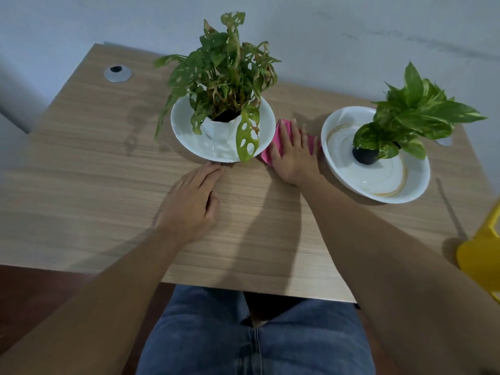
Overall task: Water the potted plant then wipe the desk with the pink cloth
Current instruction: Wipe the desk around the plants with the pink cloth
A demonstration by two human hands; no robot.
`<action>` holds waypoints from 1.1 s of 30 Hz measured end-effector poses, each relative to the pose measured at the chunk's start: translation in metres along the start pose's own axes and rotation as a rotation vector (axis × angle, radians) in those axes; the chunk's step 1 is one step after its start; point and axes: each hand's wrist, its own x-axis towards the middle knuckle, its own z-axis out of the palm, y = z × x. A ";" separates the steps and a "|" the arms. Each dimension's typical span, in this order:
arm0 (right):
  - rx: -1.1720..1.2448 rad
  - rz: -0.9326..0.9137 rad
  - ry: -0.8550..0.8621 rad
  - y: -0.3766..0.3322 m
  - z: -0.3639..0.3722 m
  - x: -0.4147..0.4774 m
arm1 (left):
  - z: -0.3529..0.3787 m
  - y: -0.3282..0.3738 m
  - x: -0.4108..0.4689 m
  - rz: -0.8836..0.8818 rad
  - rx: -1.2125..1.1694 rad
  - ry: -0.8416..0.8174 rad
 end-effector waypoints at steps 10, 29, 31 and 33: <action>-0.035 -0.137 0.043 0.025 0.011 -0.076 | -0.001 0.000 -0.001 -0.011 0.006 -0.023; 0.002 0.182 0.136 0.162 0.005 -0.217 | 0.002 0.004 -0.004 -0.006 0.010 -0.092; 0.000 0.218 0.122 0.160 0.005 -0.217 | 0.002 0.006 -0.004 -0.002 0.012 -0.092; 0.005 0.241 0.105 0.153 0.007 -0.216 | 0.000 0.008 -0.006 -0.010 0.019 -0.092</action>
